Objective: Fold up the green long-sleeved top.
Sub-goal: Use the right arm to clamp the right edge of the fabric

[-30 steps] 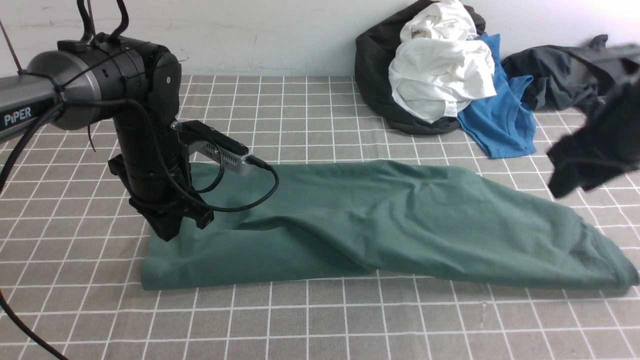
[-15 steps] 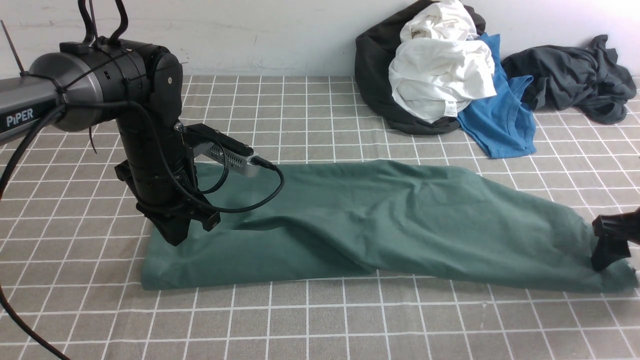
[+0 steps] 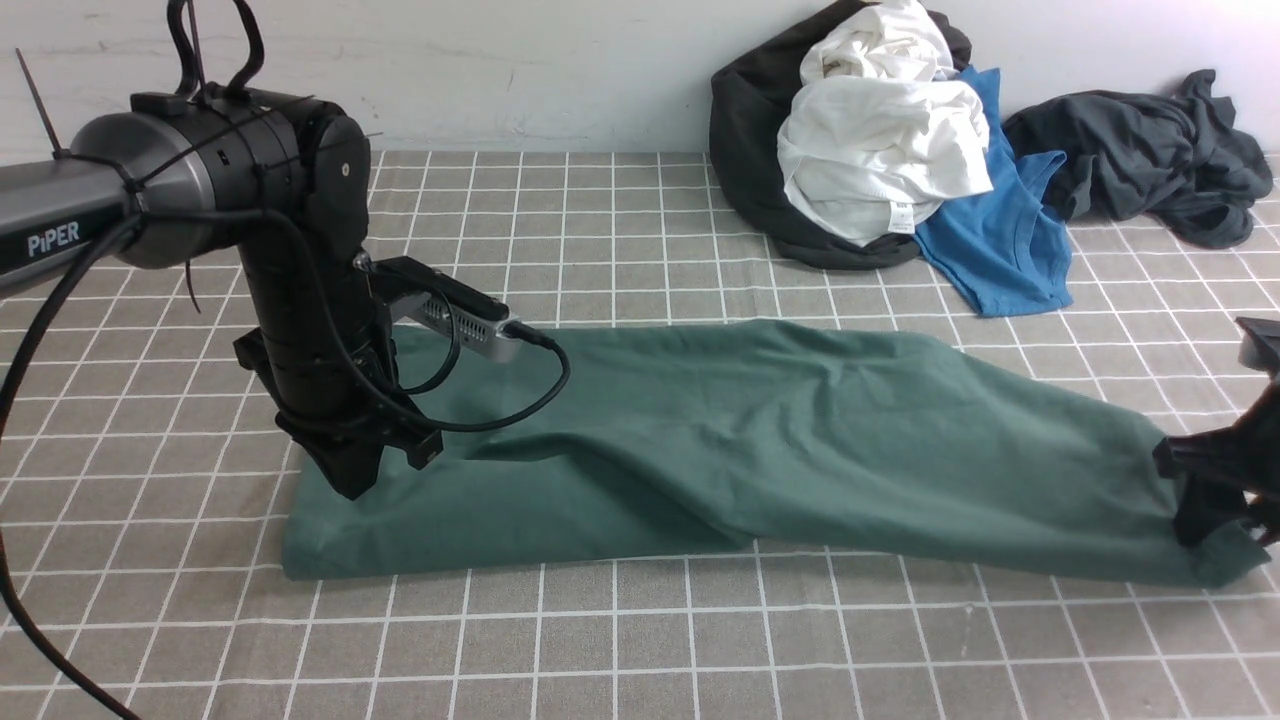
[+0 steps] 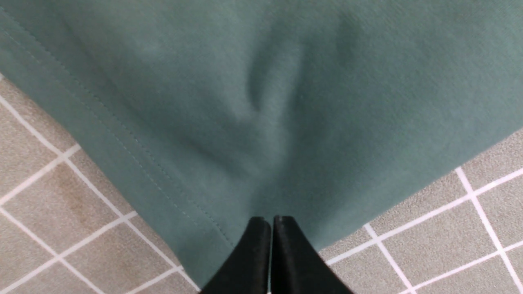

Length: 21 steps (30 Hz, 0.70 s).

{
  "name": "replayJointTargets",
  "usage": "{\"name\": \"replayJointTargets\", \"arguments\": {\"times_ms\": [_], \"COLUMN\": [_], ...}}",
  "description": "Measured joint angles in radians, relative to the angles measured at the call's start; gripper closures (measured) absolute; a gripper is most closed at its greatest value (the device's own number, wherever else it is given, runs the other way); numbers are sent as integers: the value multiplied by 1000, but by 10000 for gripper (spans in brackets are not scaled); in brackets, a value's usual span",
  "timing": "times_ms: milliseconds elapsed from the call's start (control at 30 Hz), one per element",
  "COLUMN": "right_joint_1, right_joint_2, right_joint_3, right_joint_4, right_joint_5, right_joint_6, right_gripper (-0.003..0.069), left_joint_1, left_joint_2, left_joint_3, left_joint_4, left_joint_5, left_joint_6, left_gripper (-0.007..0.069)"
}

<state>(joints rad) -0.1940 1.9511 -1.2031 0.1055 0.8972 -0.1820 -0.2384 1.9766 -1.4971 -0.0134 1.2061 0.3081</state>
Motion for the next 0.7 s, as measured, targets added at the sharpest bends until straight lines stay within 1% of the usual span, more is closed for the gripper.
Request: {"name": "replayJointTargets", "arguments": {"times_ms": [33, 67, 100, 133, 267, 333, 467, 700], "right_joint_1": [2, 2, 2, 0, -30, -62, -88, -88], "right_joint_2": [-1, -1, -9, -18, -62, -97, -112, -112], "right_joint_3": [0, 0, 0, 2, 4, 4, 4, -4], "right_joint_4": [-1, -2, -10, -28, -100, -133, -142, -119], "right_joint_5": [2, 2, 2, 2, 4, -3, -16, -24], "right_joint_6": [0, 0, 1, 4, 33, 50, 54, 42], "right_gripper": [490, 503, 582, 599, 601, 601, 601, 601], "left_joint_1": [0, 0, 0, 0, 0, 0, 0, 0], "left_joint_2": [4, 5, 9, 11, 25, 42, 78, 99], "left_joint_3": [1, 1, 1, 1, 14, 28, 33, 33], "left_joint_4": [0, 0, 0, -1, -3, -3, -3, -3], "left_joint_5": [0, 0, 0, 0, -1, -2, -8, -33], "left_joint_6": [5, 5, 13, 20, 29, 32, 33, 34], "left_gripper": [632, 632, 632, 632, 632, 632, 632, 632]}}
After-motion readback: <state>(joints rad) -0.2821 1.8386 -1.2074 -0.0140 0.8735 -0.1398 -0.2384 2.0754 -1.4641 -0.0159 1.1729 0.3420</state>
